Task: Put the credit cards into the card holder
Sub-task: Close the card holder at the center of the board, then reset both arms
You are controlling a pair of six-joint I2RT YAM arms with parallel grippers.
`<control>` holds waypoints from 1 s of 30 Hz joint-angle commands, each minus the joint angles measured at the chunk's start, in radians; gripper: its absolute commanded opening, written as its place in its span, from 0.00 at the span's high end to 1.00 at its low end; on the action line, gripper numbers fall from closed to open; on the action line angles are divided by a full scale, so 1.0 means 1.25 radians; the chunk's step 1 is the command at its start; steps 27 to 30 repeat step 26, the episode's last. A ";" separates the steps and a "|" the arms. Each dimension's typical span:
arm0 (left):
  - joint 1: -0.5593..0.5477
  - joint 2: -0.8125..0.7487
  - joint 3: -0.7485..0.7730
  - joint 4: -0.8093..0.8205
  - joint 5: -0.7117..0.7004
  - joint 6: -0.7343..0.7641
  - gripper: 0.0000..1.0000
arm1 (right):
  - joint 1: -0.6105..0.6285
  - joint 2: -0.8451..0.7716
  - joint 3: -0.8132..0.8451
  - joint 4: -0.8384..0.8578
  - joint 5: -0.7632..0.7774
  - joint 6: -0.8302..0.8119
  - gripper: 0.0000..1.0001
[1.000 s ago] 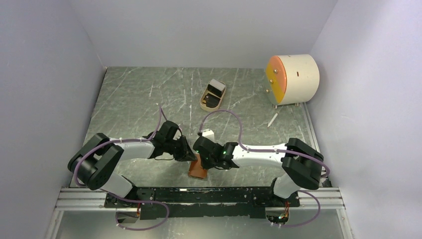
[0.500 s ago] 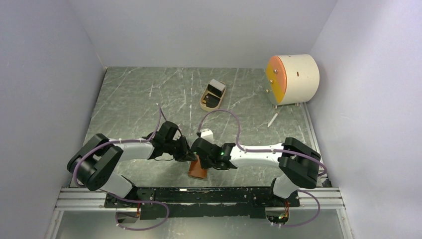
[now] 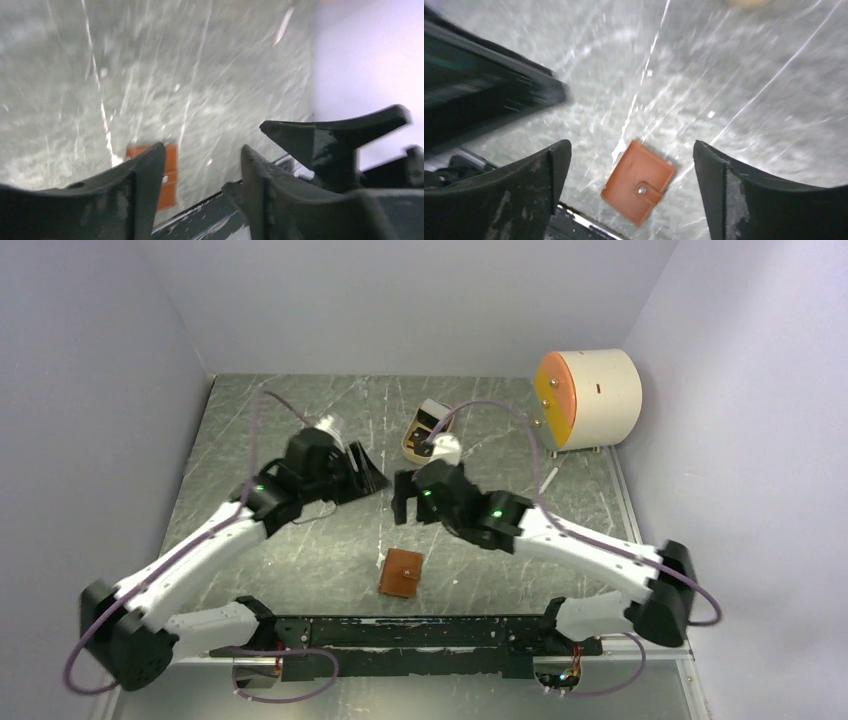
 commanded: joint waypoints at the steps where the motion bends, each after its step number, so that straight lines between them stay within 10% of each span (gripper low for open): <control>1: -0.003 -0.130 0.164 -0.213 -0.205 0.109 0.24 | -0.035 -0.137 0.023 -0.046 0.064 -0.043 0.01; 3: -0.004 -0.170 0.213 -0.255 -0.228 0.142 0.00 | -0.042 -0.191 0.043 -0.067 0.080 -0.037 0.01; 14: -0.003 -0.422 0.088 -0.218 -0.242 0.155 0.01 | -0.045 -0.352 0.044 -0.124 0.152 -0.001 0.01; 30: -0.003 -0.407 0.099 -0.260 -0.261 0.149 0.01 | -0.046 -0.346 -0.002 -0.082 0.169 -0.007 0.01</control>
